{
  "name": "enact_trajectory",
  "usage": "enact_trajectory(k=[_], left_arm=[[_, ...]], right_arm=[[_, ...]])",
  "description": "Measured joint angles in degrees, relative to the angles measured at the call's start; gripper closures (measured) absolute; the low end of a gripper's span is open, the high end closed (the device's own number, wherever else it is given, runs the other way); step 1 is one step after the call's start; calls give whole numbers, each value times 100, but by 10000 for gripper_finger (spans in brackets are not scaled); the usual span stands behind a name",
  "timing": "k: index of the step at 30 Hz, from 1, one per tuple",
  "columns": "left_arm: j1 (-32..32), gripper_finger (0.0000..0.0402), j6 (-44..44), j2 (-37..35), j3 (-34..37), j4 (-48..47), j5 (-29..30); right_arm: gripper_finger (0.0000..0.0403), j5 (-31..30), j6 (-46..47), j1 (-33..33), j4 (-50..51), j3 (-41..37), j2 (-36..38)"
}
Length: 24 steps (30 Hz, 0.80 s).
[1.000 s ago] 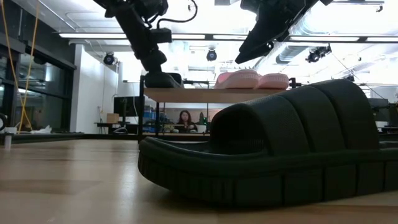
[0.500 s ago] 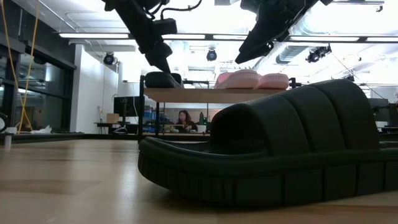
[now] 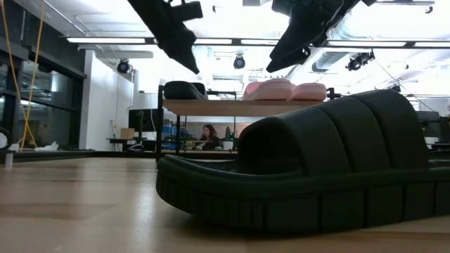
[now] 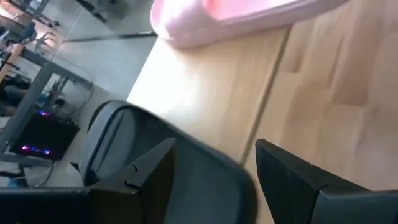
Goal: Pick and place slides into the shelf
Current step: Put the black slides on the shelf
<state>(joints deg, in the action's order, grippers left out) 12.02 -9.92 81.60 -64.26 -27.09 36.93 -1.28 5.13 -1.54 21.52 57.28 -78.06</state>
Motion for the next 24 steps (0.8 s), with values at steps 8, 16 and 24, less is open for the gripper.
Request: enact_trajectory(k=[8,16,24], left_arm=[[-904,197,676,-559,-1,-453,140],[-2095,197,1708,-948,1,-1546,1047],[-2881,197,2586,-963,3,-2310,1681]], right_arm=[[163,116,416,0,48,0,0],[163,179,901,0,88,2,0],[163,177,1179,-242,142,2,0]])
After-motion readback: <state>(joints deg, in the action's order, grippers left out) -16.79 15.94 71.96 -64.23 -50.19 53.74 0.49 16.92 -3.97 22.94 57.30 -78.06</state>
